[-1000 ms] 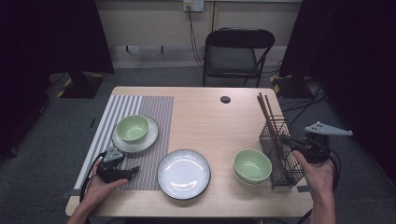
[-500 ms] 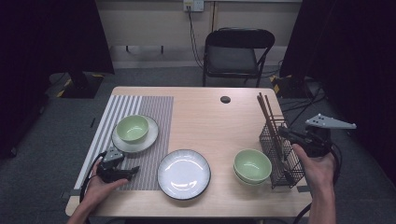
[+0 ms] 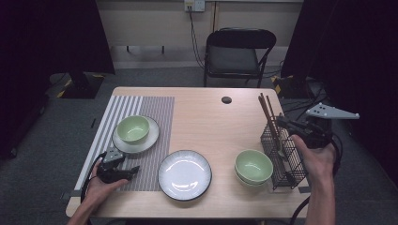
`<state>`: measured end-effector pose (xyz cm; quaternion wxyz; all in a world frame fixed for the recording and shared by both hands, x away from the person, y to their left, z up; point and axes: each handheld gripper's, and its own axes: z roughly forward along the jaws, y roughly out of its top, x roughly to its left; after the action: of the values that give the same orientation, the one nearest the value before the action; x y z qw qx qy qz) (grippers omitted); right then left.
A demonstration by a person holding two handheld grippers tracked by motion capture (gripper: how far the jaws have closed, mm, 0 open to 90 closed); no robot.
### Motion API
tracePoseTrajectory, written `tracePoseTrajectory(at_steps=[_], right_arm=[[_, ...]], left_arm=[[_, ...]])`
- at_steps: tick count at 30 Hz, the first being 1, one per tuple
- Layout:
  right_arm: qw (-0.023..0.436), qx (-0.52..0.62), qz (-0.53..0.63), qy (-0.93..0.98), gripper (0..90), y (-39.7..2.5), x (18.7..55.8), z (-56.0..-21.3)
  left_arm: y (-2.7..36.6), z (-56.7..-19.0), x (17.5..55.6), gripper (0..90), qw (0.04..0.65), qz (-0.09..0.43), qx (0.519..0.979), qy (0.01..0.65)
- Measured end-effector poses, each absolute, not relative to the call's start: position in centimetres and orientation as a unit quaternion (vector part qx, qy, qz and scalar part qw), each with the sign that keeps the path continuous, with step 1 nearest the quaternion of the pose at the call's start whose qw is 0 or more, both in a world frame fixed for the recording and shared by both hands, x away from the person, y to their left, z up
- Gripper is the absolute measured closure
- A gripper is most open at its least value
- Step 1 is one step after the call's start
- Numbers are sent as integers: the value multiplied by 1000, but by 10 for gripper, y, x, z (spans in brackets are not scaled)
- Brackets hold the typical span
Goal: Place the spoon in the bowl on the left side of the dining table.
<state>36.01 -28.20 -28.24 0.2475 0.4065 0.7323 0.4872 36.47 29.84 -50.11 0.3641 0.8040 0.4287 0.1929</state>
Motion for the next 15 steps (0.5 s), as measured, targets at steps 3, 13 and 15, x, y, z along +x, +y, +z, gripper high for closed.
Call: tracePoseTrajectory(at_steps=[3,13,15], right_arm=[[251,396,494,733,900,-277,362,-274],[251,379,503,735,900,-259,370,-263],[248,376,508,734,900,-255,371,-262]], left_arm=[[298,-501,365,230,364,193,804,429],[297,-499,364,254,356,189,804,436],[297,-498,364,254,353,189,806,436]])
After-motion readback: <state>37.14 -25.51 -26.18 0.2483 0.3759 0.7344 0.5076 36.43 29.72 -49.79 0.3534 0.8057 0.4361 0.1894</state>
